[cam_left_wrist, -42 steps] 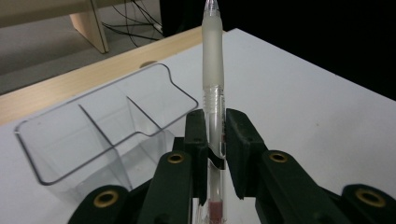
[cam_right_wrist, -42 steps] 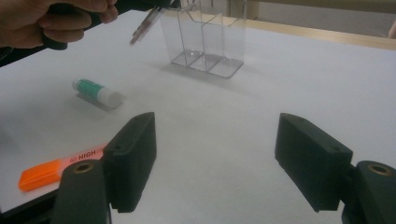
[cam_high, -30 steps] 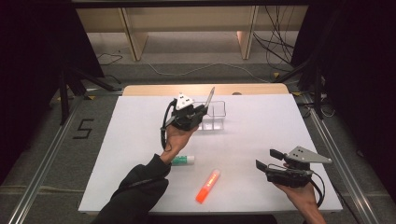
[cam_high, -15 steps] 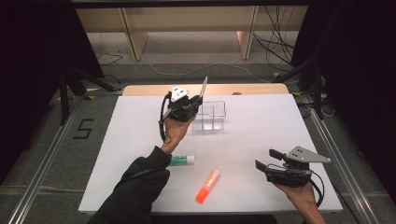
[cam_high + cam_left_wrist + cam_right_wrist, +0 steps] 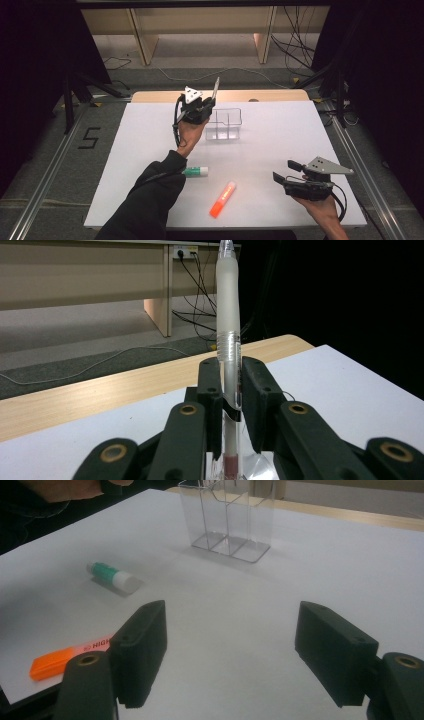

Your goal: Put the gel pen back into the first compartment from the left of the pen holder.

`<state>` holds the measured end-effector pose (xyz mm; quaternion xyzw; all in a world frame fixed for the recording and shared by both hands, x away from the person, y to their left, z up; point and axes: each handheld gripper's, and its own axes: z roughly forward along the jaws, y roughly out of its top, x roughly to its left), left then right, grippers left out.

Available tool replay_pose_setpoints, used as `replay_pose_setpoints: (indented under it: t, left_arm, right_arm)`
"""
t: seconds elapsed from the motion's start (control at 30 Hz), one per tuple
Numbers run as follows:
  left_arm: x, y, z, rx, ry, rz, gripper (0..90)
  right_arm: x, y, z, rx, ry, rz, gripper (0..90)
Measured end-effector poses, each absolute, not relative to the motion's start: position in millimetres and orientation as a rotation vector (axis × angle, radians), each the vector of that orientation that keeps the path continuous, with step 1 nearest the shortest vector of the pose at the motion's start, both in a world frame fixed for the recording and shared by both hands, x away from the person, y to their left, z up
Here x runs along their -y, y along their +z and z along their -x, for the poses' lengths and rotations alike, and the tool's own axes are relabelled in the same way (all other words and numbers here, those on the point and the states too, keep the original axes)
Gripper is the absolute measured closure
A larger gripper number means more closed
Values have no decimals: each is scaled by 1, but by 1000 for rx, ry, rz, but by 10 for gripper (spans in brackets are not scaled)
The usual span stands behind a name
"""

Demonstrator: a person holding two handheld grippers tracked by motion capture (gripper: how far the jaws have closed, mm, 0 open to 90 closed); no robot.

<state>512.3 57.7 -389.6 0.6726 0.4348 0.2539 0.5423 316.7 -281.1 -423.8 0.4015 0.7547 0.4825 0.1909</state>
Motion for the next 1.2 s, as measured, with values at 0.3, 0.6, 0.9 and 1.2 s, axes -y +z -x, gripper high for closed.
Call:
replay_pose_setpoints:
  t: [0.3,0.6,0.9,1.2]
  left_arm:
    - [-54,-392,-520,-1055,621,-1579,791]
    - [-53,-398,-524,-1071,635,-1556,791]
    - [-52,-404,-526,-1079,647,-1563,791]
    - [-52,-411,-525,-1089,645,-1563,791]
  right_arm:
    - [280,-424,-317,-2126,1356,-1124,298]
    - [279,-425,-317,-2132,1358,-1118,298]
    - [279,-425,-317,-2133,1362,-1114,298]
    - [279,-425,-317,-2136,1360,-1113,298]
